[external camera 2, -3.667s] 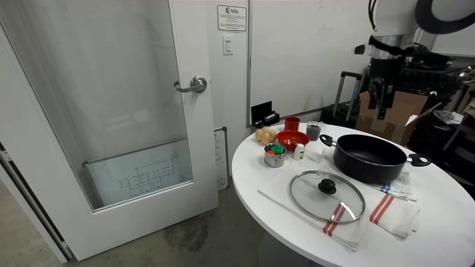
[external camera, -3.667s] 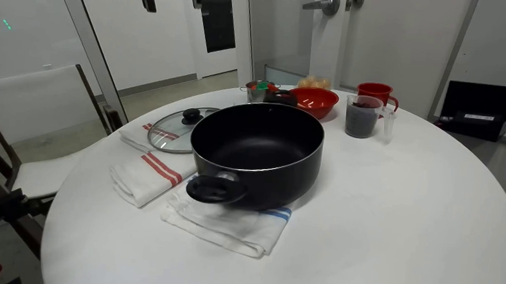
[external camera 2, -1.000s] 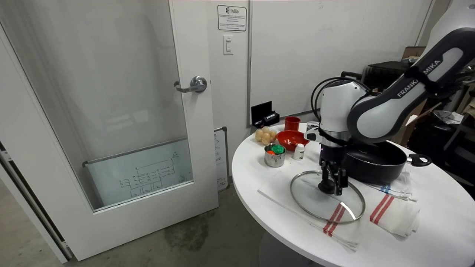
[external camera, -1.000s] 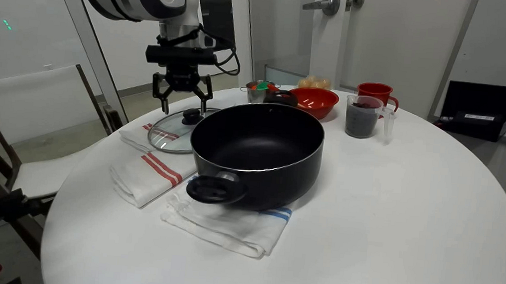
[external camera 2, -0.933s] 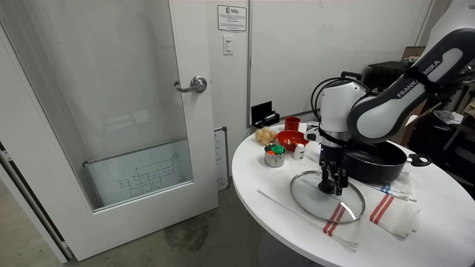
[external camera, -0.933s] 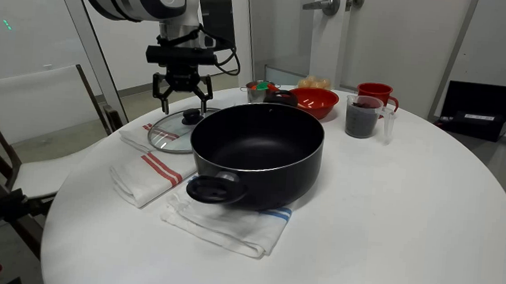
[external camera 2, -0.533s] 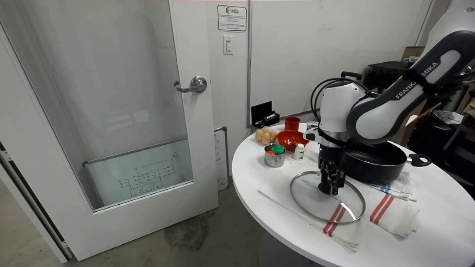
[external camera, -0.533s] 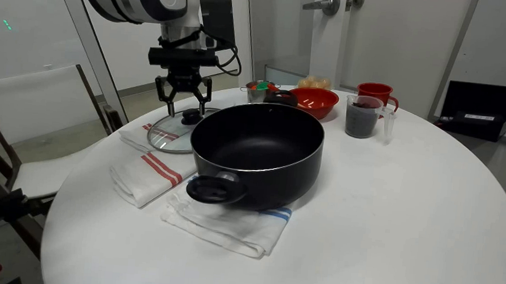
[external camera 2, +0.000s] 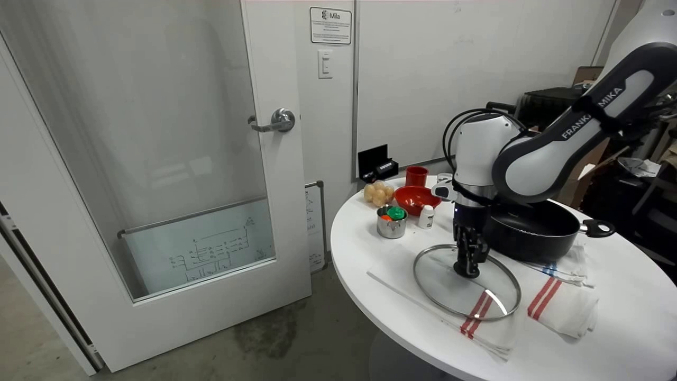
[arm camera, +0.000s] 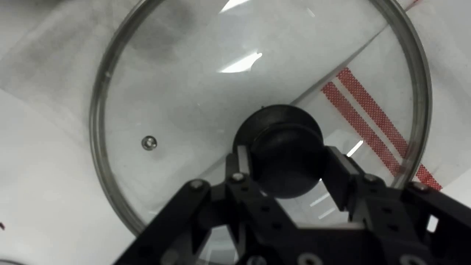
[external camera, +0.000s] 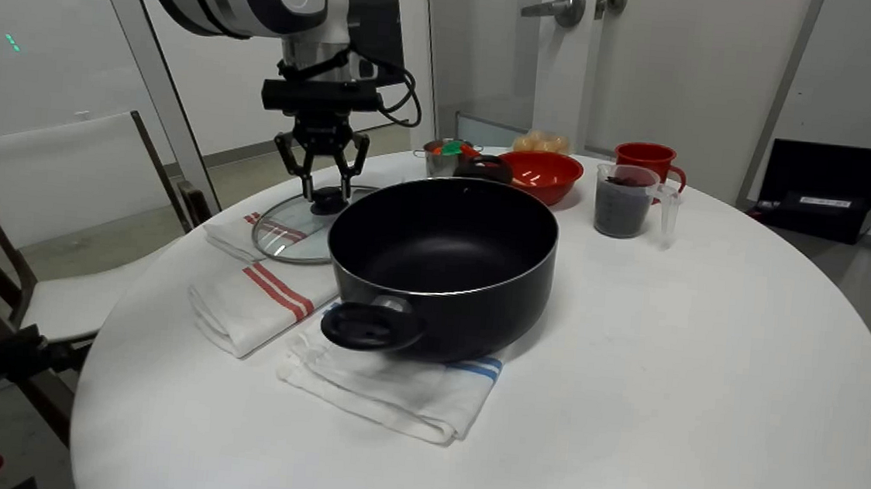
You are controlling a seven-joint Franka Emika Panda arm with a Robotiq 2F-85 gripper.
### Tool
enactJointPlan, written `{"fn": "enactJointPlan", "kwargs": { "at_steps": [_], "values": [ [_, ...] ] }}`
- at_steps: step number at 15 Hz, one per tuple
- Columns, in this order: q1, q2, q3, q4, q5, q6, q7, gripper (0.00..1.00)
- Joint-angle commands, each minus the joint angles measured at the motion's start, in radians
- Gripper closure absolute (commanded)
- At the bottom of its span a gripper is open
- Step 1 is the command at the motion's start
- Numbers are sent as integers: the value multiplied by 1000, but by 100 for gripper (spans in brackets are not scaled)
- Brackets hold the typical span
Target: Put the glass lid on the pot.
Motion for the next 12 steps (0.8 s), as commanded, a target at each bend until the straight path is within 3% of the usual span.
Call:
{"fn": "enactJointPlan", "kwargs": {
  "at_steps": [1, 12],
  "values": [
    [-11, -18, 16, 7, -13, -1, -10, 75],
    [-20, -185, 17, -27, 2, -18, 12, 75]
  ]
}}
